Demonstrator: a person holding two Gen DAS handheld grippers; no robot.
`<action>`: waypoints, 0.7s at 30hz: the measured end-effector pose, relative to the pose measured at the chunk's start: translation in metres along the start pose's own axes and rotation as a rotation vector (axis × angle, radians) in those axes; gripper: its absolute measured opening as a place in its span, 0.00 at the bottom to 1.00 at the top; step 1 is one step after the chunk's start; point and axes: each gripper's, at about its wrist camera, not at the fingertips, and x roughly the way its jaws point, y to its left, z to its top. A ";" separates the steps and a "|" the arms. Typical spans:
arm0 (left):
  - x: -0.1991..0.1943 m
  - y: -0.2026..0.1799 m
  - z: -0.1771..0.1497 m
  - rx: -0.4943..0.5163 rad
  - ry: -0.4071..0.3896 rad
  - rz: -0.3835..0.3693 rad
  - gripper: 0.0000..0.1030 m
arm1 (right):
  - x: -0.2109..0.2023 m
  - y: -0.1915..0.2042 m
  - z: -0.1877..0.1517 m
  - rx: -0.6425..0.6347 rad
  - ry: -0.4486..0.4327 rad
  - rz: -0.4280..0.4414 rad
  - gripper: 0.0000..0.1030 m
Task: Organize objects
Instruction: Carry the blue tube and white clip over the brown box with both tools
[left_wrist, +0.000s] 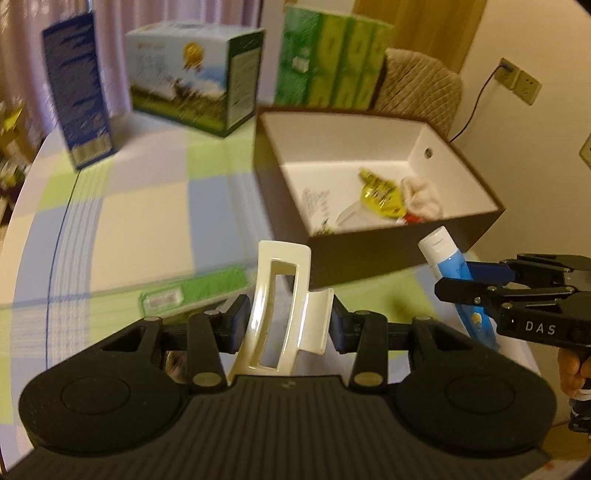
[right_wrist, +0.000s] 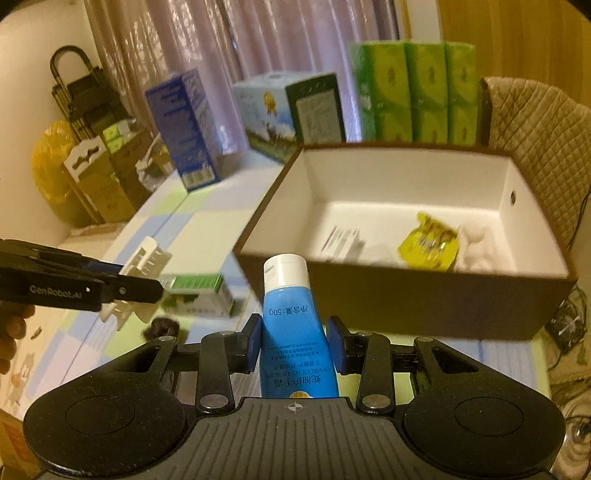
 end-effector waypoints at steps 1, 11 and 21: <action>0.002 -0.005 0.007 0.009 -0.009 -0.003 0.38 | -0.002 -0.004 0.005 -0.002 -0.011 0.000 0.33; 0.032 -0.042 0.077 0.071 -0.070 0.011 0.38 | -0.006 -0.045 0.068 -0.051 -0.106 -0.009 0.33; 0.090 -0.069 0.135 0.124 -0.038 0.042 0.38 | 0.033 -0.090 0.119 -0.110 -0.070 -0.037 0.33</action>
